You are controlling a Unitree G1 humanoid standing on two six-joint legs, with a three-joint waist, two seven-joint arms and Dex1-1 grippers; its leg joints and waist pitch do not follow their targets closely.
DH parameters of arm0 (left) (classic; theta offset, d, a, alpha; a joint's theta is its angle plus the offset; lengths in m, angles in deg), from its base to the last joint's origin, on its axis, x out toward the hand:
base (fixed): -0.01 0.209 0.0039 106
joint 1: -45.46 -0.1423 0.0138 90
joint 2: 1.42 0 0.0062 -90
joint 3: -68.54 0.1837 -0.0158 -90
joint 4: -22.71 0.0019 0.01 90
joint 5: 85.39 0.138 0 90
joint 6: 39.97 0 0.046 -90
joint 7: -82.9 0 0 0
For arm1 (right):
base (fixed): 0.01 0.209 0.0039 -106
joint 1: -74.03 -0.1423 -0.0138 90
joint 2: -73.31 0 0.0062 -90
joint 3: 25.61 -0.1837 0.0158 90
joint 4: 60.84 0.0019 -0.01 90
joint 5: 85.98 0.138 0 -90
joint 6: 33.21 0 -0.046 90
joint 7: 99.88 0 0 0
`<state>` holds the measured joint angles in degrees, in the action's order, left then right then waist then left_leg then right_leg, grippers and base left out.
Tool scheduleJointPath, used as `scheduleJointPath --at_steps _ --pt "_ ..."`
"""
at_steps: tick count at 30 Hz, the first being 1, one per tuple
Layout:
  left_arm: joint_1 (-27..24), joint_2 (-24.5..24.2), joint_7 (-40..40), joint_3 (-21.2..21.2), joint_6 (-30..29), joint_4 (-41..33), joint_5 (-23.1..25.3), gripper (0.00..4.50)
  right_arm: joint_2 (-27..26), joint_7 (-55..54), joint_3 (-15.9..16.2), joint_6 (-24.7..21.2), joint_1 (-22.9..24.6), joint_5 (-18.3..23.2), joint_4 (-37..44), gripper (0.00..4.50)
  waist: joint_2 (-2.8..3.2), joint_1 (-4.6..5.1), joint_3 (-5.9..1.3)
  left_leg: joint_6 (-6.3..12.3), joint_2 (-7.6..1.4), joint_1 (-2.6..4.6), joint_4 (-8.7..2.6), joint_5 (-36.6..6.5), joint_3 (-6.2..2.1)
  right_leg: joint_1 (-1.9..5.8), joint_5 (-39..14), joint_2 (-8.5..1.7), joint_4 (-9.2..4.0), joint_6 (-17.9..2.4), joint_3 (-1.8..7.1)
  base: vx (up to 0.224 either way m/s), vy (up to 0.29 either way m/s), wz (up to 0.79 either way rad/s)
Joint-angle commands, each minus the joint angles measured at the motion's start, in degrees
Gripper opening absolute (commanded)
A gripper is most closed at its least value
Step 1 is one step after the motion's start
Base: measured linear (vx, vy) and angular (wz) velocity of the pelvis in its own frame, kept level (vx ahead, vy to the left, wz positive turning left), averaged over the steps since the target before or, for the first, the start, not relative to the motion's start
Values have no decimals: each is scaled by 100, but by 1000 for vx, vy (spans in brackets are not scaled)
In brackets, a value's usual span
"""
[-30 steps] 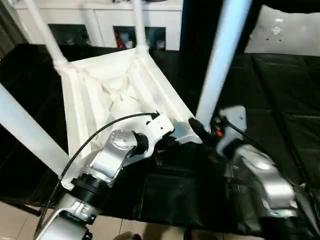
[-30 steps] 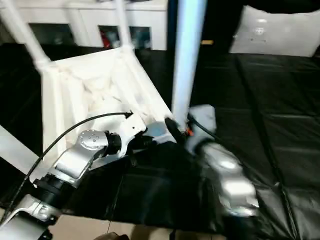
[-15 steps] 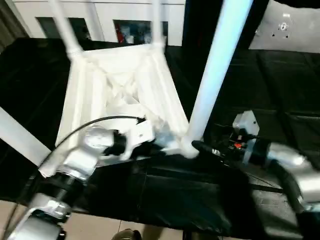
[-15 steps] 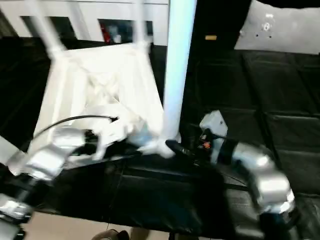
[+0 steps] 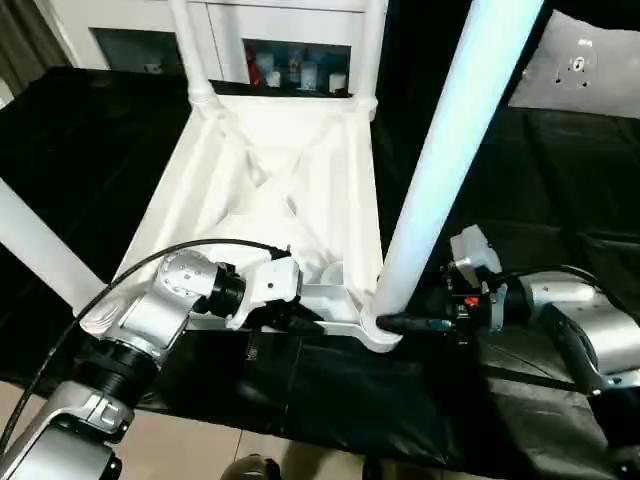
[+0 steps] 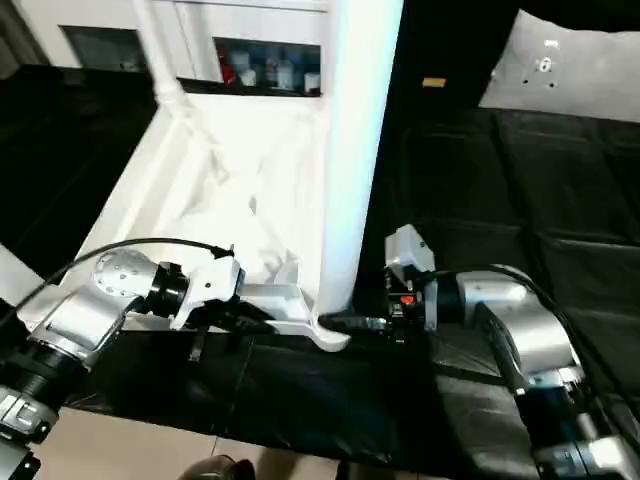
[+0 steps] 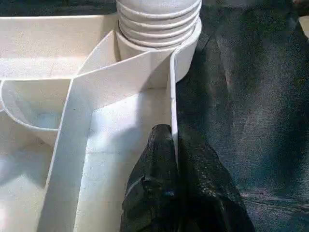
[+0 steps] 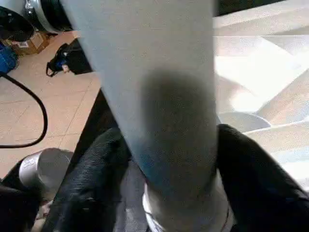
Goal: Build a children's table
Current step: Rotate leg to tighten
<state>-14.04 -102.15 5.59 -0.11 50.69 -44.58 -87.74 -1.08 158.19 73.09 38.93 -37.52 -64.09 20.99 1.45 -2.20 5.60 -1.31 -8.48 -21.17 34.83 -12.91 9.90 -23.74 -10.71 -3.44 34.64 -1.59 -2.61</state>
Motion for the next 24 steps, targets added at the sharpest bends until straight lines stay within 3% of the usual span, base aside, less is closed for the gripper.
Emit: scheduleJointPath --at_steps 1,3,6,11,15,17,18,19,20,21,22,23,24 --pt "35 -32 -214 200 92 -44 60 0 43 243 122 19 -62 -56 -109 260 -151 8 -447 1082 -483 38 -332 270 -112 371 -150 -533 -260 -1763 279 0 0 0" --pt "27 -45 -230 207 97 -51 55 0 52 322 163 -4 -92 -43 -158 241 -120 -6 -436 1054 -482 31 -330 229 -114 362 -277 -538 -268 -1738 283 0 0 0" --pt "-7 -63 -252 196 105 -60 55 0 65 458 262 -72 -116 0 -184 213 -154 -27 -415 952 -490 41 -344 67 -109 350 -547 -535 -294 -1677 290 0 0 0" --pt "-1 -27 -149 136 -57 -96 30 0 -4 460 357 -222 -43 66 -86 202 -143 -31 -399 838 -485 51 -360 -36 -116 344 -699 -528 -310 -1633 297 0 0 0" --pt "116 170 339 8 -466 -64 89 0 -262 -148 264 -517 146 137 200 201 -91 -23 -363 813 -489 46 -370 -40 -121 330 -593 -529 -315 -1674 309 0 0 0" --pt "188 385 730 -121 -839 -125 59 0 -495 -777 266 -637 315 -29 473 200 -110 -8 -337 655 -473 64 -400 -324 -129 326 -1040 -532 -381 -1595 308 0 0 0" --pt "218 502 926 -178 -1031 -178 47 0 -658 -1192 265 -712 399 -150 597 200 -66 10 -300 495 -473 68 -433 -508 -132 312 -1359 -521 -425 -1517 315 0 0 0" --pt "236 632 1140 -225 -1223 -252 44 0 -868 -1653 231 -883 482 -227 706 200 -73 26 -277 415 -475 73 -455 -686 -140 302 -1631 -520 -460 -1456 314 0 0 0" --pt "251 825 1457 -296 -1450 -333 44 0 -1204 -2230 155 -1018 575 -286 808 200 -53 47 -248 233 -455 74 -484 -959 -166 307 -2213 -527 -504 -1278 303 0 0 0" --pt "252 837 1476 -300 -1464 -338 44 0 -1225 -2265 150 -1026 581 -290 814 200 -70 65 -235 173 -442 83 -486 -1118 -168 295 -2559 -530 -552 -1158 300 0 0 0" --pt "259 965 1683 -348 -1608 -389 42 0 -1457 -2634 94 -1112 636 -316 871 199 -98 121 -249 73 -417 63 -498 -1146 -210 340 -2858 -554 -557 -997 296 0 0 0" --pt "244 1354 2273 -430 -1961 -532 97 0 -2124 -3642 -6 -1299 709 -527 893 198 -54 136 -237 33 -428 57 -517 -1136 -211 322 -2840 -542 -557 -961 310 0 0 0" --pt "244 1354 2273 -430 -1961 -532 97 0 -2124 -3642 -6 -1299 709 -527 893 198 -64 208 -223 -44 -419 88 -523 -1301 -202 248 -2968 -519 -603 -928 301 0 0 0"
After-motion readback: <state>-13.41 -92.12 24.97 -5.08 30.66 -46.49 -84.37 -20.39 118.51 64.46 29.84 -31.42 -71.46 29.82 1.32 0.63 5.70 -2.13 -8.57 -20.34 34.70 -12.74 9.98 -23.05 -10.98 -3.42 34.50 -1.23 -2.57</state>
